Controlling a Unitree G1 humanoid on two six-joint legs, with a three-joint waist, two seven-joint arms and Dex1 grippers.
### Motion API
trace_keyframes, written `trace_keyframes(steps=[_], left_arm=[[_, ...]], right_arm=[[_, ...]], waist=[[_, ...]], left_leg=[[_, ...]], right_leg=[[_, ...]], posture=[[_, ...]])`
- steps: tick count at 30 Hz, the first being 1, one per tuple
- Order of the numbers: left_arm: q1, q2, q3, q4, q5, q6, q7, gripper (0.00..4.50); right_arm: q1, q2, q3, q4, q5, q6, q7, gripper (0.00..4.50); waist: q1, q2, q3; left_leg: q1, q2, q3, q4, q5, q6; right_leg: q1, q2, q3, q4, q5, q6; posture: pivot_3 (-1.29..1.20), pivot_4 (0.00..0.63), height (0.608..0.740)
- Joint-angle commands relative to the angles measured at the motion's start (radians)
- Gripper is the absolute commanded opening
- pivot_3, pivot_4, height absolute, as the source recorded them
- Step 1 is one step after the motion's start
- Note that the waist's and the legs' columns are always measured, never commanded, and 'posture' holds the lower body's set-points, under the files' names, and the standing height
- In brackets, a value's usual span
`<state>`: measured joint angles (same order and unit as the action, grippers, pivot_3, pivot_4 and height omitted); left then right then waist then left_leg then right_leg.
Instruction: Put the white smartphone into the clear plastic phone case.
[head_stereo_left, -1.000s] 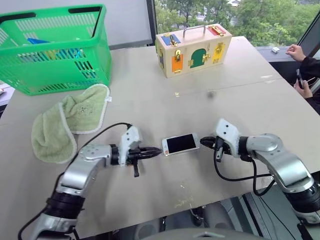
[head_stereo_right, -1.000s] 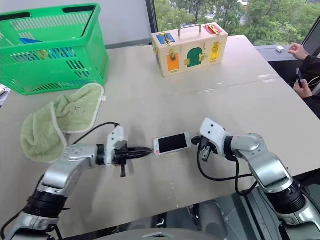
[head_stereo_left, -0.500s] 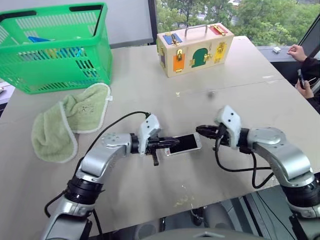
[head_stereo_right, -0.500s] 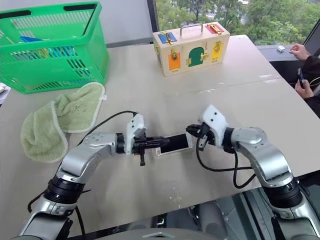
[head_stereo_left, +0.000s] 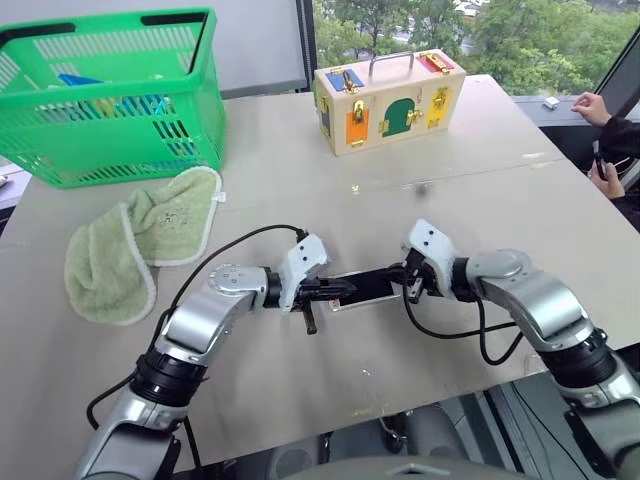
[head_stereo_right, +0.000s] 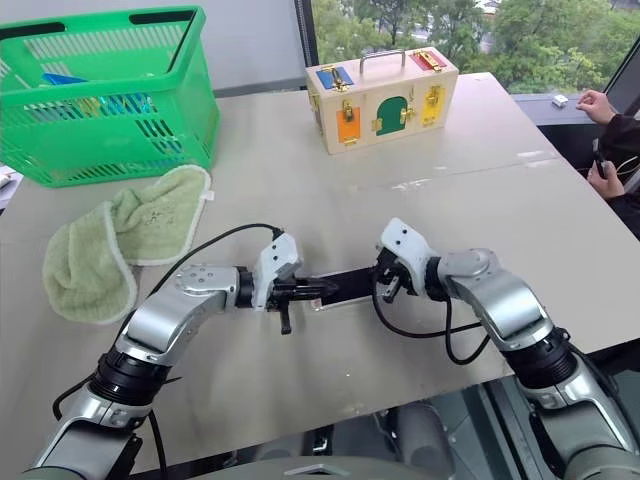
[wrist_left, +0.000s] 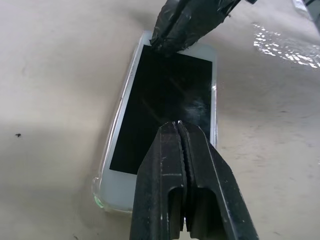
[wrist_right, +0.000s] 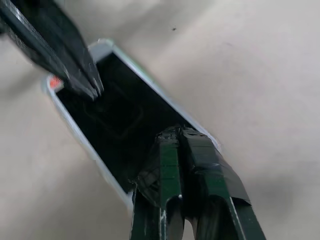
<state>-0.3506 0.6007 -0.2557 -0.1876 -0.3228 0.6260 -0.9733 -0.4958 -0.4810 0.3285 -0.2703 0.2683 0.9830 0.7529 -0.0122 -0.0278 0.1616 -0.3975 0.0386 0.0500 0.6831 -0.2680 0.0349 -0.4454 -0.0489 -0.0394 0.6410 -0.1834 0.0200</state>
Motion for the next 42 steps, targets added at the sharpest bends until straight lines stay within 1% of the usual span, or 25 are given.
trace_keyframes(steps=[1, 6, 10, 15, 18, 20, 22, 24, 26, 30, 32, 36, 38, 41, 42], left_arm=[[-0.017, -0.004, -0.012, -0.031, 0.015, 0.009, 0.016, 0.02], [-0.005, 0.003, -0.017, -0.037, 0.018, 0.012, 0.020, 0.02], [0.006, 0.003, -0.021, -0.049, 0.018, 0.013, 0.027, 0.02], [0.017, -0.002, -0.025, -0.046, 0.023, 0.005, 0.031, 0.02], [0.021, -0.005, -0.026, -0.022, 0.029, -0.015, 0.026, 0.02], [0.026, -0.006, -0.027, -0.008, 0.033, -0.029, 0.024, 0.02], [0.031, -0.007, -0.026, 0.000, 0.035, -0.040, 0.023, 0.02], [0.035, -0.009, -0.028, 0.009, 0.038, -0.050, 0.022, 0.02], [0.036, -0.010, -0.028, 0.015, 0.039, -0.057, 0.022, 0.02], [0.036, -0.008, -0.025, 0.014, 0.039, -0.064, 0.022, 0.02], [0.039, -0.004, -0.021, 0.006, 0.038, -0.063, 0.022, 0.02], [0.047, 0.001, -0.013, -0.020, 0.032, -0.056, 0.028, 0.02], [0.056, -0.005, 0.005, -0.039, 0.020, -0.057, 0.039, 0.02], [0.078, -0.038, 0.073, -0.069, -0.033, -0.050, 0.079, 0.02], [0.085, -0.052, 0.101, -0.077, -0.053, -0.063, 0.084, 0.02]], right_arm=[[0.048, -0.020, 0.077, 0.084, -0.010, 0.073, 0.001, 0.00], [0.078, -0.032, 0.116, 0.127, -0.022, 0.063, 0.006, 0.00], [0.086, -0.039, 0.170, 0.196, -0.061, 0.034, 0.004, 0.00], [0.079, -0.050, 0.186, 0.224, -0.081, -0.002, 0.015, 0.00], [0.090, -0.059, 0.121, 0.148, -0.062, -0.077, 0.029, 0.00], [0.113, -0.083, 0.076, 0.061, -0.019, -0.075, 0.054, 0.00], [0.138, -0.120, 0.058, -0.022, 0.021, -0.038, 0.081, 0.00], [0.158, -0.174, 0.080, -0.089, 0.035, 0.002, 0.102, 0.00], [0.167, -0.195, 0.109, -0.100, 0.022, 0.024, 0.088, 0.00], [0.142, -0.189, 0.199, -0.006, -0.060, 0.007, 0.050, 0.00], [0.123, -0.174, 0.226, 0.049, -0.085, 0.000, 0.040, 0.00], [0.108, -0.173, 0.264, 0.111, -0.142, -0.048, 0.037, 0.00], [0.123, -0.150, 0.212, 0.101, -0.129, -0.092, 0.027, 0.00], [0.173, -0.074, 0.050, 0.020, -0.046, -0.201, 0.004, 0.00], [0.194, -0.055, 0.004, -0.016, -0.027, -0.245, 0.001, 0.00]], waist=[[0.001, 0.000, -0.001], [0.002, -0.001, -0.008], [0.002, -0.002, -0.015], [0.002, -0.001, -0.024], [0.003, 0.001, -0.024], [0.007, 0.002, -0.023], [0.011, 0.004, -0.022], [0.013, 0.004, -0.022], [0.015, 0.003, -0.023], [0.017, 0.002, -0.023], [0.014, -0.001, -0.025], [0.010, -0.001, -0.026], [0.010, -0.002, -0.027], [0.011, -0.005, -0.027], [0.012, -0.003, -0.024]], left_leg=[[0.000, 0.000, 0.000, 0.000, 0.000, 0.000], [0.002, 0.000, 0.000, 0.000, 0.000, 0.000], [0.004, 0.000, -0.001, 0.000, 0.000, 0.000], [0.016, 0.002, -0.002, -0.003, 0.000, 0.000], [0.016, 0.001, -0.002, -0.003, -0.001, -0.001], [0.015, 0.001, -0.002, -0.003, -0.001, -0.001], [0.013, 0.001, -0.002, -0.004, -0.001, -0.001], [0.012, 0.000, -0.002, -0.010, 0.000, 0.000], [0.012, -0.001, -0.002, -0.013, 0.000, 0.000], [0.013, -0.001, -0.002, -0.015, 0.000, 0.000], [0.014, 0.000, -0.002, -0.016, -0.001, 0.000], [0.017, 0.001, -0.003, -0.015, -0.001, 0.000], [0.017, 0.001, -0.003, -0.014, -0.002, -0.004], [0.017, 0.001, -0.004, -0.014, -0.003, -0.005], [0.016, 0.001, -0.004, -0.013, -0.003, -0.005]], right_leg=[[0.000, 0.000, 0.000, 0.000, 0.000, 0.000], [0.002, 0.000, 0.000, -0.001, 0.000, 0.000], [0.005, -0.001, -0.001, -0.002, 0.000, 0.000], [0.016, -0.004, -0.003, -0.006, -0.001, 0.000], [0.017, -0.005, -0.003, -0.007, -0.001, 0.000], [0.016, -0.006, -0.003, -0.009, 0.000, 0.000], [0.016, -0.006, -0.003, -0.010, 0.000, 0.000], [0.016, -0.006, -0.003, -0.016, 0.000, 0.000], [0.015, -0.006, -0.003, -0.016, -0.001, 0.002], [0.015, -0.004, -0.003, -0.017, -0.004, 0.002], [0.015, -0.004, -0.003, -0.017, -0.004, 0.002], [0.016, -0.005, -0.004, -0.017, -0.004, 0.002], [0.016, -0.006, -0.005, -0.017, -0.004, 0.002], [0.016, -0.008, -0.005, -0.017, -0.004, 0.002], [0.016, -0.008, -0.006, -0.017, -0.004, 0.002]], posture=[[0.00, 0.150, 0.740], [0.00, 0.150, 0.740], [0.00, 0.150, 0.740], [0.00, 0.150, 0.740], [0.00, 0.150, 0.740], [0.00, 0.150, 0.740], [0.00, 0.150, 0.740], [0.00, 0.150, 0.740], [0.00, 0.150, 0.740], [0.00, 0.150, 0.740], [0.00, 0.150, 0.740], [0.00, 0.150, 0.740], [0.00, 0.150, 0.740], [0.00, 0.150, 0.740], [0.00, 0.150, 0.740]])
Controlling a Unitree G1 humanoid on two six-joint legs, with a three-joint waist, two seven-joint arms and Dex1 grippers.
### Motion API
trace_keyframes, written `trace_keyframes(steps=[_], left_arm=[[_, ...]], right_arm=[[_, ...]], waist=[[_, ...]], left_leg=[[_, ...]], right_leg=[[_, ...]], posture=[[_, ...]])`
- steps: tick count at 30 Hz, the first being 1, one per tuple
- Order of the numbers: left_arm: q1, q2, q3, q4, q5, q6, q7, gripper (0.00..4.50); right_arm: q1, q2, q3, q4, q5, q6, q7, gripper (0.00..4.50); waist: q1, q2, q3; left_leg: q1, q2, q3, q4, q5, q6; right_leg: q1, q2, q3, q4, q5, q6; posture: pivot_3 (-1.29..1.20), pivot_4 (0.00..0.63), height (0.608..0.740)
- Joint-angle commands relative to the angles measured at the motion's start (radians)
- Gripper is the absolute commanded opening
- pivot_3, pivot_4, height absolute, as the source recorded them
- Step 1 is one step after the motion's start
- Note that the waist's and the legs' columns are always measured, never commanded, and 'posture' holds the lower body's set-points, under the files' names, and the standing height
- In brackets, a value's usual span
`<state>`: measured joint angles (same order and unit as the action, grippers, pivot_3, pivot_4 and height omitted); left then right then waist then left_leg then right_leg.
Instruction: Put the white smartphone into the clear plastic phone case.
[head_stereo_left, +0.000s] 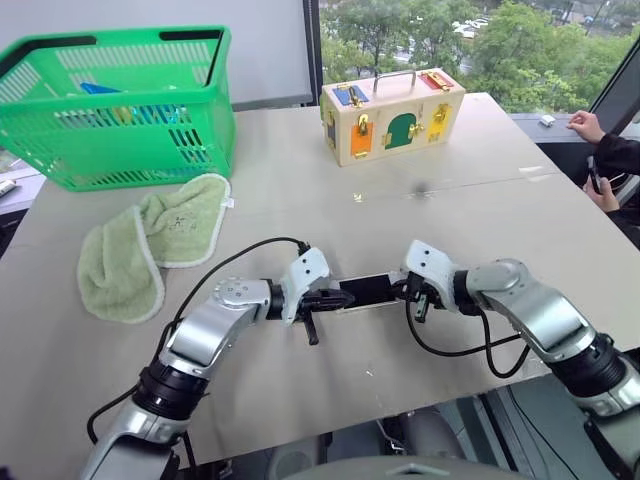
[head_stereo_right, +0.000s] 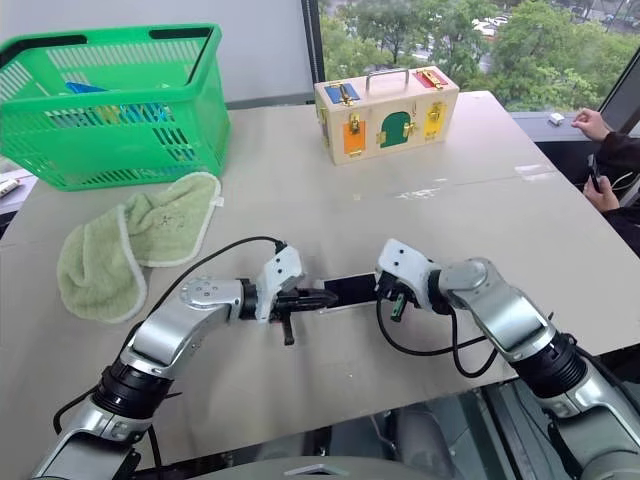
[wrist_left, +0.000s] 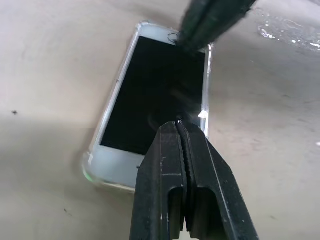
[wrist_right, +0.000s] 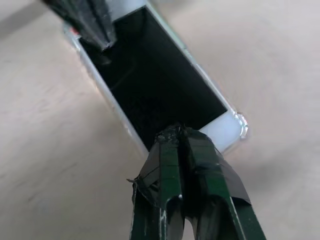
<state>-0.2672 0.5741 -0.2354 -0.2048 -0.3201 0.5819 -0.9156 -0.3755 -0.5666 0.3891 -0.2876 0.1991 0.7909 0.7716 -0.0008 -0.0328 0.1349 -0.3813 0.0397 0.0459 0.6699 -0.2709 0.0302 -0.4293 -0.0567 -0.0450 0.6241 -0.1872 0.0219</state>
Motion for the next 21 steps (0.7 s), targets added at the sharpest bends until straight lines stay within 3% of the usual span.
trace_keyframes(steps=[1, 4, 7, 15, 21], left_arm=[[0.007, -0.035, 0.098, -0.065, -0.068, -0.030, 0.028, 0.02], [-0.003, -0.094, 0.216, -0.074, -0.159, -0.003, 0.088, 0.02], [-0.015, -0.119, 0.301, -0.080, -0.239, 0.040, 0.120, 0.83], [0.021, -0.099, 0.362, -0.126, -0.271, 0.036, 0.156, 4.27], [0.138, -0.050, 0.401, -0.235, -0.305, 0.050, 0.158, 4.43]], right_arm=[[0.089, 0.042, -0.085, -0.021, 0.052, -0.081, -0.017, 0.00], [0.125, 0.071, -0.184, -0.084, 0.088, -0.184, -0.028, 0.00], [0.167, 0.066, -0.255, -0.153, 0.136, -0.213, -0.018, 0.92], [0.249, -0.020, -0.409, -0.299, 0.202, -0.187, -0.023, 4.43], [0.348, -0.121, -0.539, -0.356, 0.240, -0.169, -0.011, 4.49]], waist=[[0.000, 0.006, 0.006], [-0.002, 0.008, 0.013], [-0.002, 0.008, 0.015], [0.002, 0.007, 0.021], [0.006, 0.006, 0.022]], left_leg=[[-0.001, 0.000, 0.000, 0.000, 0.000, 0.000], [-0.005, -0.001, 0.001, 0.000, 0.003, 0.004], [-0.017, -0.002, 0.001, -0.001, 0.003, 0.004], [-0.020, -0.003, 0.002, -0.001, 0.002, 0.004], [-0.019, -0.003, 0.002, 0.000, 0.002, 0.004]], right_leg=[[0.000, 0.001, 0.000, 0.000, 0.000, 0.000], [-0.004, 0.003, 0.003, 0.001, 0.000, 0.000], [-0.014, 0.005, 0.003, 0.002, 0.003, 0.004], [-0.017, 0.006, 0.004, 0.000, 0.002, 0.004], [-0.017, 0.005, 0.006, 0.002, 0.000, 0.001]], posture=[[0.00, 0.150, 0.740], [0.00, 0.150, 0.740], [0.00, 0.150, 0.740], [0.00, 0.150, 0.740], [0.00, 0.150, 0.740]])
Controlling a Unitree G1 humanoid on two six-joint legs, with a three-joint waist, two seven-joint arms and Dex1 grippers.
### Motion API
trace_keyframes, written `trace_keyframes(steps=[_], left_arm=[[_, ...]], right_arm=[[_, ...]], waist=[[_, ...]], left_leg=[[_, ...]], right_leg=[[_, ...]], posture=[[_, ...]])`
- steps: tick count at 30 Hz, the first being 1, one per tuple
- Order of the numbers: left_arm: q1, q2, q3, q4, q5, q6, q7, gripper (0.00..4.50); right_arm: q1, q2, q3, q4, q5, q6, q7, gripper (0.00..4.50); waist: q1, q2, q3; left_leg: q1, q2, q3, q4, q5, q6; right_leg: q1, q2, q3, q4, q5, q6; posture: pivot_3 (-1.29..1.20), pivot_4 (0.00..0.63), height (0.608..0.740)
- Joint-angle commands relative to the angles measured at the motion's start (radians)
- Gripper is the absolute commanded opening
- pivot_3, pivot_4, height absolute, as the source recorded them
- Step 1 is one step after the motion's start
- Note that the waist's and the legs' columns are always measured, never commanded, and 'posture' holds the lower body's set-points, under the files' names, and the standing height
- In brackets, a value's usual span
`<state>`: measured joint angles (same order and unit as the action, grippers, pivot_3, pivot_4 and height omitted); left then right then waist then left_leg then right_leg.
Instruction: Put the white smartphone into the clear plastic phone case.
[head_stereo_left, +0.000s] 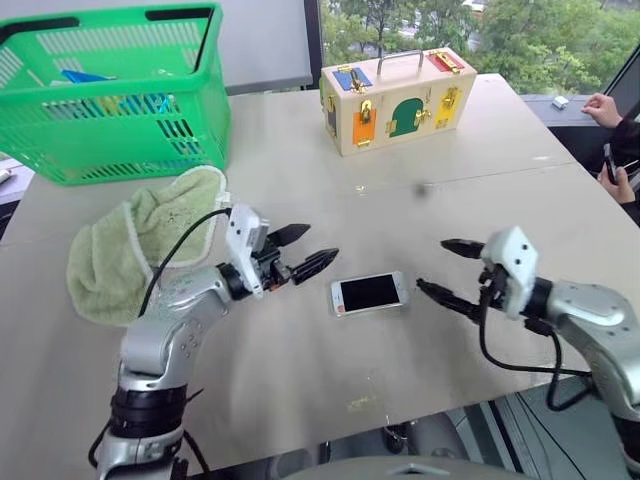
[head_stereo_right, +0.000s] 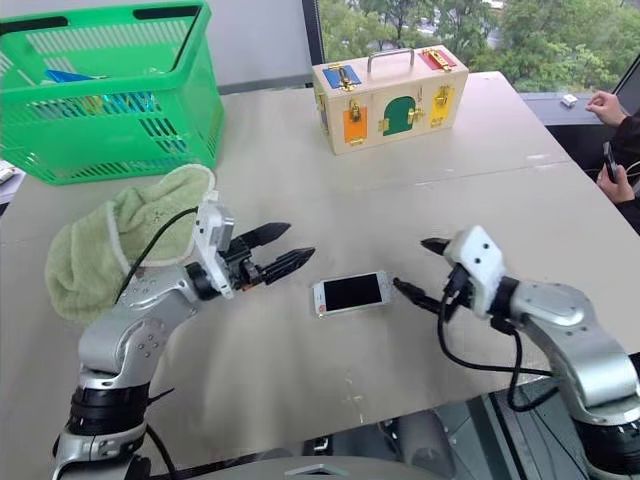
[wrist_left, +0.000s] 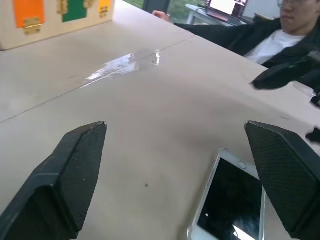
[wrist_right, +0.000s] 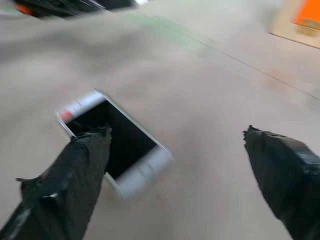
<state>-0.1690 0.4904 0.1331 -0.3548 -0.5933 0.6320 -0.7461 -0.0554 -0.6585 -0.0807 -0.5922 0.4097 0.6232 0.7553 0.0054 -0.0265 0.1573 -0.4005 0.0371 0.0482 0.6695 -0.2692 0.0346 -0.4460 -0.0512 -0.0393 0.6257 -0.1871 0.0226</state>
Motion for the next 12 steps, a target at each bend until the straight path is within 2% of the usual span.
trace_keyframes(steps=[1, 4, 12], left_arm=[[0.077, 0.059, 0.032, -0.109, -0.033, 0.004, -0.029, 4.43], [0.195, 0.110, 0.045, -0.166, -0.034, -0.012, -0.064, 4.43], [0.376, 0.119, 0.132, -0.223, -0.054, -0.043, -0.037, 4.43]], right_arm=[[0.045, -0.043, -0.090, -0.054, 0.033, -0.003, 0.008, 4.49], [0.085, -0.081, -0.143, -0.053, 0.050, -0.006, 0.026, 4.49], [0.175, -0.152, -0.239, -0.054, 0.099, -0.027, 0.098, 4.49]], waist=[[0.001, 0.000, 0.000], [0.000, 0.000, 0.000], [0.010, 0.000, 0.001]], left_leg=[[0.000, 0.000, 0.000, 0.000, 0.000, 0.000], [0.001, 0.000, 0.000, 0.000, 0.000, 0.000], [0.001, 0.001, 0.000, 0.001, 0.000, 0.000]], right_leg=[[0.000, 0.000, 0.000, 0.000, 0.000, 0.000], [0.000, 0.002, 0.000, 0.001, 0.000, -0.001], [0.000, 0.001, 0.001, 0.001, 0.000, -0.001]], posture=[[0.00, 0.150, 0.740], [0.00, 0.150, 0.740], [0.00, 0.150, 0.740]])
